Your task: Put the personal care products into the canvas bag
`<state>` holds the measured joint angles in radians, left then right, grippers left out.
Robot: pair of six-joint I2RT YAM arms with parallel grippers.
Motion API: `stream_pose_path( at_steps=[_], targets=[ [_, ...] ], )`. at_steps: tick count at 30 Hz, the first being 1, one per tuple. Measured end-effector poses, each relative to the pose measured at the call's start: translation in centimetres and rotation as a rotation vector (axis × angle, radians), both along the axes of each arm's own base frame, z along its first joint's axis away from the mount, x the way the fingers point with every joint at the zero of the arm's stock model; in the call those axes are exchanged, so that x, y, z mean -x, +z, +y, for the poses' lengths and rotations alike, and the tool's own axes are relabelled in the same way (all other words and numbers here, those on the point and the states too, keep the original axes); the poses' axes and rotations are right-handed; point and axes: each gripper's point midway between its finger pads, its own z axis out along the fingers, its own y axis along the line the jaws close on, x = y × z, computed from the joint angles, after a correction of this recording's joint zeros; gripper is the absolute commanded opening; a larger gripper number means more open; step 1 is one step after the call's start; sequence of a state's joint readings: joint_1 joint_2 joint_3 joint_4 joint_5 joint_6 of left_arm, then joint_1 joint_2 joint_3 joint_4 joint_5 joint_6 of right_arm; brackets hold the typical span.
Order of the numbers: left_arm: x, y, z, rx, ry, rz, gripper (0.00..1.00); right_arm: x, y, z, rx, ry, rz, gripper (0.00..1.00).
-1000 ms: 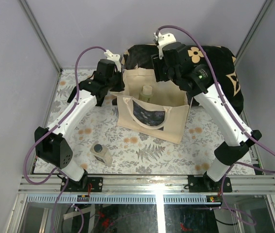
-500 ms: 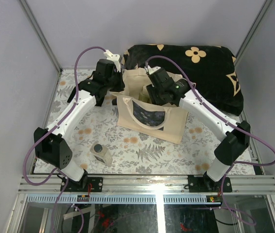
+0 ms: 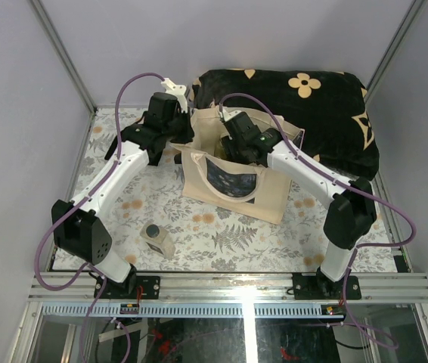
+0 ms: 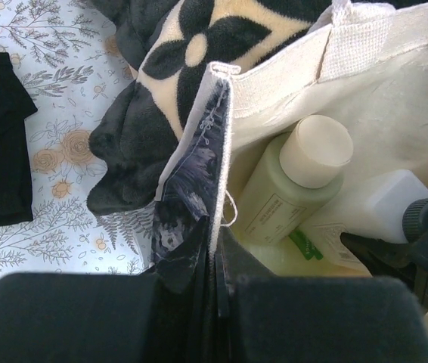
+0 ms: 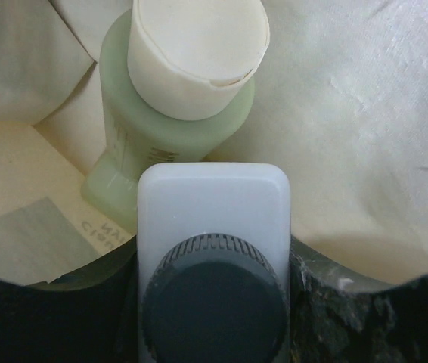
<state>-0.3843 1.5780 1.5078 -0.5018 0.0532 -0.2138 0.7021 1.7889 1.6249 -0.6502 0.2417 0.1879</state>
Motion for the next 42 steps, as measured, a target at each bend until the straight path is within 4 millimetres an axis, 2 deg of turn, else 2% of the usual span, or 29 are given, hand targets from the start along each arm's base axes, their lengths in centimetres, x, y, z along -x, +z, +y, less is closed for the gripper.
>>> stream_pose_path(
  at_steps=[6,10,16,20,25,28,30,33,37,39,42],
  targets=[
    [0.1,0.0,-0.1,0.001,-0.005,0.0,0.0,-0.4,-0.2,-0.2,-0.009,-0.013,-0.008,0.83],
    [0.1,0.0,-0.1,0.003,-0.01,0.0,0.0,-0.7,-0.1,-0.1,-0.013,-0.014,-0.018,0.92],
    [0.2,0.1,-0.2,0.006,-0.015,0.001,0.0,-0.5,0.7,-0.4,0.002,-0.012,-0.013,0.95],
    [0.2,0.1,-0.2,0.008,-0.016,0.001,0.0,-0.7,4.2,-0.3,-0.027,-0.006,-0.053,1.0],
    [0.2,0.1,-0.2,0.008,-0.017,0.001,0.0,0.3,11.3,-1.1,-0.103,0.002,-0.155,1.0],
    [0.2,0.1,-0.3,0.008,-0.017,0.001,0.0,2.0,15.3,-1.8,-0.153,0.023,-0.207,1.0],
    [0.2,0.1,-0.3,0.008,-0.017,0.001,0.0,3.5,17.1,-1.6,-0.185,0.061,-0.224,1.0],
    [0.2,0.1,-0.3,0.008,-0.016,0.001,0.0,6.9,18.4,0.0,-0.209,0.165,-0.222,1.0],
    [0.2,0.1,-0.3,0.008,-0.016,0.001,0.0,12.3,17.8,4.2,-0.219,0.364,-0.169,1.0],
    [0.2,0.1,-0.2,0.007,-0.016,0.001,0.0,14.6,16.4,5.7,-0.21,0.445,-0.125,1.0],
    [0.1,0.0,-0.3,0.007,-0.016,0.002,0.0,17.1,13.6,6.9,-0.177,0.522,-0.053,1.0]
  ],
)
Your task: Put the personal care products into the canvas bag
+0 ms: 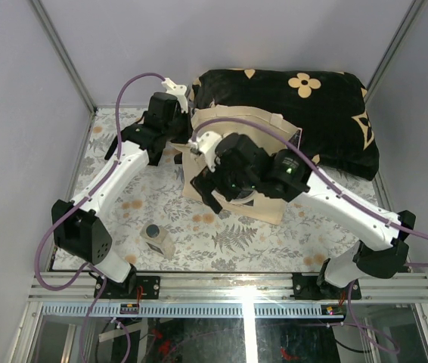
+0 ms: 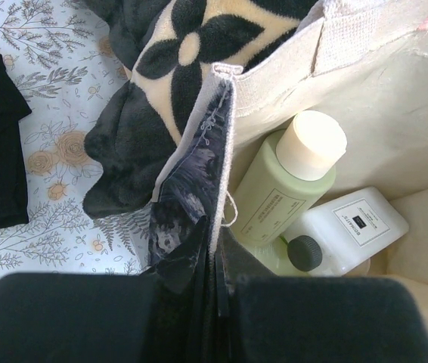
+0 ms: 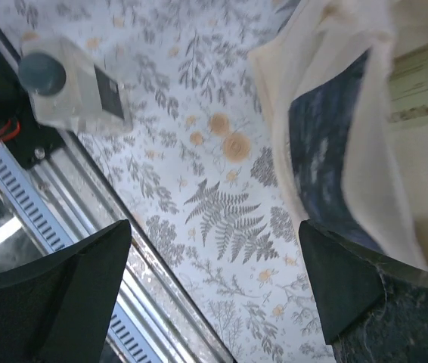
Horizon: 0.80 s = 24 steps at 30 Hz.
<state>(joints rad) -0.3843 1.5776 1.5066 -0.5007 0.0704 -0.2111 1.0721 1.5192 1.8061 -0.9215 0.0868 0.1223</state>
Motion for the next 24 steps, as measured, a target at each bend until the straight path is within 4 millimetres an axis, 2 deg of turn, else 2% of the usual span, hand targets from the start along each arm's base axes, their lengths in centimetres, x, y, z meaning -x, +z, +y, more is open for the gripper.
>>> stream_pose_path(
  at_steps=[6,12,15,24],
  targets=[
    [-0.5,0.0,-0.1,-0.003,0.004,0.001,0.0,2.9,-4.9,0.5,0.089,0.081,0.06,1.0],
    [-0.7,0.1,-0.2,-0.006,0.003,0.007,0.0,5.3,-8.6,1.6,0.129,0.166,0.082,1.0],
    [-0.7,0.1,-0.2,-0.008,0.004,0.012,0.0,5.9,-9.2,2.7,0.114,0.202,0.079,1.0],
    [-0.5,0.2,-0.1,-0.011,0.003,0.021,0.0,6.8,-9.9,8.1,0.011,0.31,0.058,1.0]
  ],
)
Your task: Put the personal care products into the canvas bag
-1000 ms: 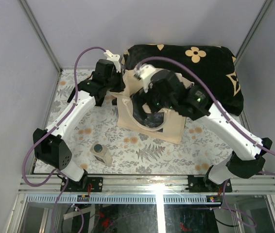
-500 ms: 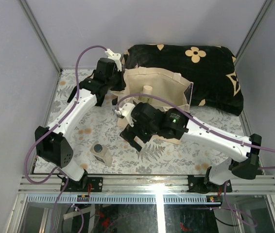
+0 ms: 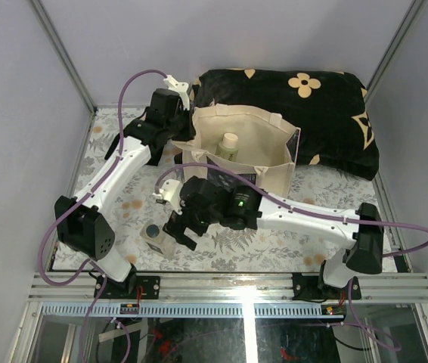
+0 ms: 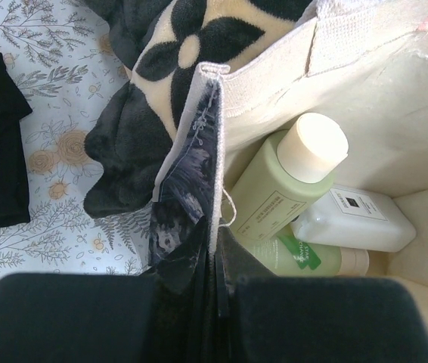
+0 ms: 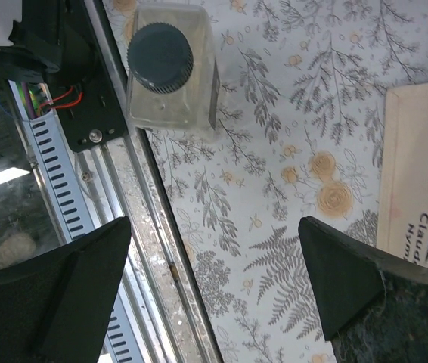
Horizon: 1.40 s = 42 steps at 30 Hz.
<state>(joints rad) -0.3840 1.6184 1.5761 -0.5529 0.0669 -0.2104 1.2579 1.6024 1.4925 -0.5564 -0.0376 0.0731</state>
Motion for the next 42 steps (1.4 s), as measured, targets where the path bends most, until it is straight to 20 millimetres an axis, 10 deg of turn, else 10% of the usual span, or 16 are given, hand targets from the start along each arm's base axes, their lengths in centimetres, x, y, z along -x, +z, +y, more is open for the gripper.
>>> stream_pose_path(
  at_steps=[17,31,37,42],
  targets=[
    [0.2,0.0,-0.2,0.001,-0.027,-0.001,0.0,1.6,-7.7,5.1,0.064,0.063,0.06,1.0],
    [0.2,0.1,-0.2,-0.009,-0.045,-0.008,0.0,0.9,-7.7,9.6,0.014,0.075,0.047,0.98],
    [0.4,0.2,-0.4,-0.003,-0.056,-0.007,0.0,1.0,-9.0,9.7,0.04,0.074,0.056,0.77],
    [0.5,0.3,-0.4,-0.003,-0.061,-0.008,0.0,0.7,-9.2,10.2,0.041,0.068,0.051,0.33]
  ],
)
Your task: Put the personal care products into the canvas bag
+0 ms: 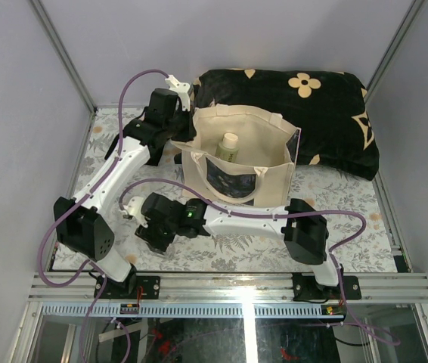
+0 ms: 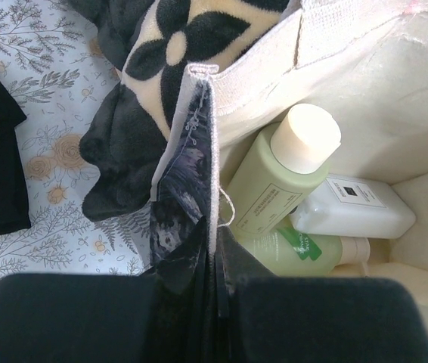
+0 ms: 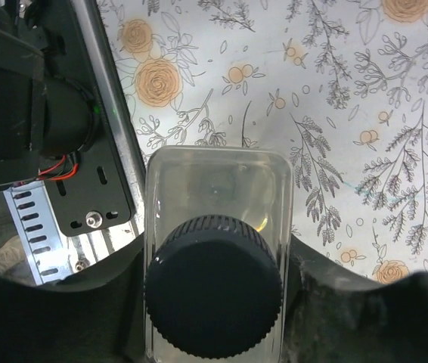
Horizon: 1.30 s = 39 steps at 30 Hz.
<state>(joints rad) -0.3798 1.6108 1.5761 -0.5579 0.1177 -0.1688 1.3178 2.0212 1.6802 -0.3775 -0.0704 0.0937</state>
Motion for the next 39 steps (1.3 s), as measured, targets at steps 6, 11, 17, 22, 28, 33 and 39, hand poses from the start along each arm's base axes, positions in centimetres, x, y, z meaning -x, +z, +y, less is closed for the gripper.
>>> stream_pose_path(
  at_steps=[6,11,17,22,28,33,39],
  targets=[
    [0.1,0.0,0.0,0.0,-0.003,0.001,0.0,-0.1,0.2,0.2,0.001,-0.005,0.002,0.0],
    [0.1,0.0,0.0,0.0,-0.004,0.001,0.0,-0.3,0.1,-0.2,0.008,-0.029,-0.004,0.0],
    [0.5,0.2,0.1,0.0,-0.004,0.001,0.0,-0.6,0.3,-5.0,0.105,-0.129,-0.037,0.0],
    [0.5,0.2,0.2,-0.001,-0.003,0.003,0.0,-1.4,1.6,-10.3,0.225,-0.254,-0.081,0.0],
    [0.5,0.1,0.3,-0.005,0.003,0.002,0.0,-2.9,6.6,-12.9,0.23,-0.383,-0.122,0.0],
    [0.5,0.1,0.3,-0.005,0.004,0.002,0.0,-4.9,13.9,-13.3,0.133,-0.51,-0.181,0.0],
    [0.5,0.1,0.3,-0.002,0.007,0.004,0.0,-8.0,21.7,-17.1,0.034,-0.719,-0.239,0.0]
  ],
)
